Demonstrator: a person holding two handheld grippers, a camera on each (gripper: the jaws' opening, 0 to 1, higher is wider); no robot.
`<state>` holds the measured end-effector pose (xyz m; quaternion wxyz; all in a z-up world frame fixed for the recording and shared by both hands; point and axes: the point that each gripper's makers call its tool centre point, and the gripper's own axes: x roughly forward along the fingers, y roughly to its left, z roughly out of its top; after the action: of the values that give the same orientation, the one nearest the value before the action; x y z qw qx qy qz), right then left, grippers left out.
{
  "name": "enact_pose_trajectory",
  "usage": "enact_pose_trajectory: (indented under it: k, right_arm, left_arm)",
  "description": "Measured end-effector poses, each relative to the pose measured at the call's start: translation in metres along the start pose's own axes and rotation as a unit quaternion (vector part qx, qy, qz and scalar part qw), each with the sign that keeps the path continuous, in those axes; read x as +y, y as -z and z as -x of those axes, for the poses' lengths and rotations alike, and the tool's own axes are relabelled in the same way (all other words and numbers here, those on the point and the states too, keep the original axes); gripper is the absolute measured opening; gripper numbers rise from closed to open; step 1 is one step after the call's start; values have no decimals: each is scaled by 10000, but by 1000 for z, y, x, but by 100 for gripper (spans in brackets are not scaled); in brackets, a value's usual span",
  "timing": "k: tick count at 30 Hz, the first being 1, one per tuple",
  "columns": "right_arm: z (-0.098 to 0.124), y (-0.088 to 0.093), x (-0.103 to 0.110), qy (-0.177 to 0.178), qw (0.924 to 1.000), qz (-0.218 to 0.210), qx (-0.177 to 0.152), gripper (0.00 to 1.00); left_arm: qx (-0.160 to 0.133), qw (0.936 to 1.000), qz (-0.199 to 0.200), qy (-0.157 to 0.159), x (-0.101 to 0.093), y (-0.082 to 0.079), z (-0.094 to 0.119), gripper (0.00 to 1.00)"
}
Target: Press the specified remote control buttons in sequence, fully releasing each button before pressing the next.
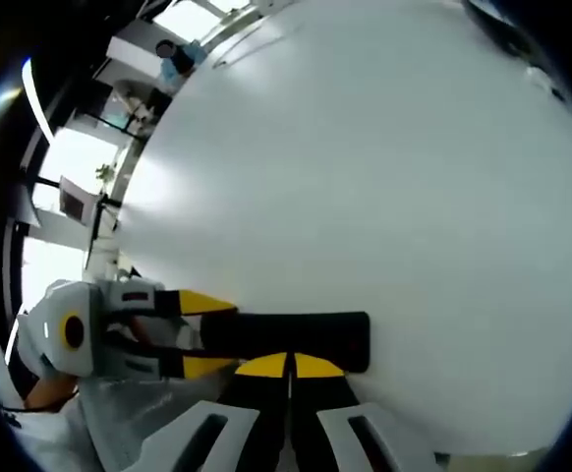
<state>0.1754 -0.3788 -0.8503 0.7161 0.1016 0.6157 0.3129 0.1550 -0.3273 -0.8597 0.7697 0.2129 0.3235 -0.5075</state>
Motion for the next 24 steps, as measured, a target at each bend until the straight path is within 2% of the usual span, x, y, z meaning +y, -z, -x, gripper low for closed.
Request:
enact_pose_trajectory:
  k: [2, 11, 15, 24]
  right_arm:
    - [2, -4, 0, 48, 9998, 88, -144, 0]
    - [-2, -5, 1, -31, 10000, -14, -94, 0]
    - [-4, -6, 3, 15, 9997, 203, -120, 0]
    - [-5, -6, 1, 117, 9990, 388, -162, 0]
  left_arm:
    - [-4, 10000, 1, 4, 0, 0, 0, 25]
    - [-10, 10000, 3, 4, -1, 0, 1, 25]
    - [-10, 10000, 2, 6, -1, 0, 1, 25]
    - [-25, 10000, 7, 12, -1, 1, 0, 25]
